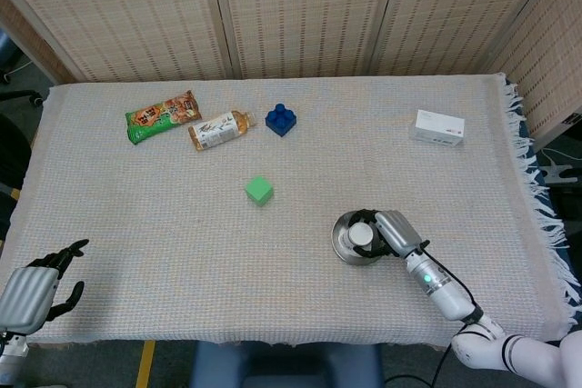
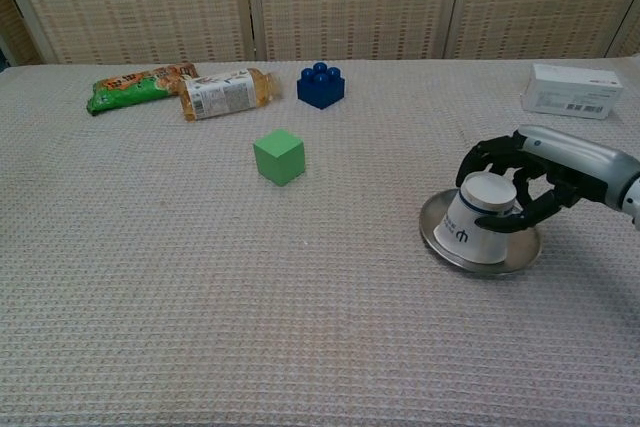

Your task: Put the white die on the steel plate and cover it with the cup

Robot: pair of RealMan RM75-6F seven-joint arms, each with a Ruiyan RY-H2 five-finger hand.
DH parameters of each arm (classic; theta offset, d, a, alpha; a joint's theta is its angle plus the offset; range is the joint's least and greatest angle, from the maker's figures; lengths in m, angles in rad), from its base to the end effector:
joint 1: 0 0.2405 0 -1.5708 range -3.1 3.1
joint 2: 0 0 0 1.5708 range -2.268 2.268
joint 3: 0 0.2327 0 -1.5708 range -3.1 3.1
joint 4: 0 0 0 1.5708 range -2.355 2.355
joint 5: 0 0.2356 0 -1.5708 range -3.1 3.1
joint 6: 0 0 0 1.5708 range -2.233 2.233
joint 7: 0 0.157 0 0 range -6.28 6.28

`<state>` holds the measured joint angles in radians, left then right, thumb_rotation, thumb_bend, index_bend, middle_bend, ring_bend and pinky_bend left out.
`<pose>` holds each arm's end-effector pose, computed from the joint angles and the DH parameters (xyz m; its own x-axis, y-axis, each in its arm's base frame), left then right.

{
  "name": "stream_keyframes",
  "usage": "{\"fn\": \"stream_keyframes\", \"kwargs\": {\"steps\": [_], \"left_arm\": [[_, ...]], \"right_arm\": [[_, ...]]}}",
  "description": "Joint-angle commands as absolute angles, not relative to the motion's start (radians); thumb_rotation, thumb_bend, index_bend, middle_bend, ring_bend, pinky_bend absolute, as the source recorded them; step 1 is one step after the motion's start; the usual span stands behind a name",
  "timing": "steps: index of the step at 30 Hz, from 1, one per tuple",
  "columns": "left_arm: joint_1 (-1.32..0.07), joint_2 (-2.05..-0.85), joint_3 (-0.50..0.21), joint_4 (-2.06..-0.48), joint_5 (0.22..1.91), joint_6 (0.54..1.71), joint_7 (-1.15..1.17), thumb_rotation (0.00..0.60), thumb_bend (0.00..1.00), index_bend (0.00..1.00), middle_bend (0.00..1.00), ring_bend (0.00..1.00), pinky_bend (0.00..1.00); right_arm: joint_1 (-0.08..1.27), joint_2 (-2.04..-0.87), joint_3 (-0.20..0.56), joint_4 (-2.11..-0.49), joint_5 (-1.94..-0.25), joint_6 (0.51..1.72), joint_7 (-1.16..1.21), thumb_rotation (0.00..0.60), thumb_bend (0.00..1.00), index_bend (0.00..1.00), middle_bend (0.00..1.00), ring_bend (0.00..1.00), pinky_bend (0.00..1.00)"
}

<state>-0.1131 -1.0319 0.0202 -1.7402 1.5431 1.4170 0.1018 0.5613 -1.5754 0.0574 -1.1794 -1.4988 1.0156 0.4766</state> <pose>-0.2803 0.1827 0.1167 0.4610 0.1238 0.8787 0.8871 -0.0873 -0.4532 -0.2266 -0.3191 -0.0437 0.0596 -0.4145 0.9081 -0.9669 -0.2501 -0.0508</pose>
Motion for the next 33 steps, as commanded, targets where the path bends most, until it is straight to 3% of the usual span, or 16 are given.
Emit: {"fn": "stream_keyframes", "kwargs": {"steps": [1,6,19,30,33], "left_arm": [[-0.113,-1.032,0.02,-1.74,1.543,1.416,0.102,0.6,0.44,0.15,0.29,0.35,0.47],[-0.115,-1.032,0.02,-1.741,1.542,1.413,0.104,0.6,0.44,0.15,0.29,0.35,0.47],[-0.116,-1.033,0.02,-1.74,1.54,1.41,0.104,0.6,0.44,0.15,0.29,0.35,0.47],[-0.117,-1.032,0.021,-1.741,1.539,1.408,0.104,0.6,0.44,0.15,0.29,0.35,0.47],[-0.117,-1.032,0.02,-1.741,1.54,1.409,0.104,0.6,0.44,0.15,0.29,0.35,0.47]], "right_arm": [[0.53,-1.655,0.092,-1.083,-1.478,1.136,0.233,0.6,0.15,0.59,0.52,0.42,0.66],[0.526,-1.675,0.093,-1.069,-1.475,1.144,0.231,0.6,0.15,0.59,0.52,0.42,0.66],[0.563,-1.555,0.047,-1.214,-1.503,1.001,0.534,0.6,0.15,0.59,0.52,0.42,0.66],[0.525,-1.668,0.1,-1.059,-1.479,1.162,0.245,0.6,0.15,0.59,0.52,0.42,0.66],[0.526,-1.665,0.093,-1.075,-1.474,1.135,0.299,0.6,0.15,0.59,0.52,0.42,0.66]]}}
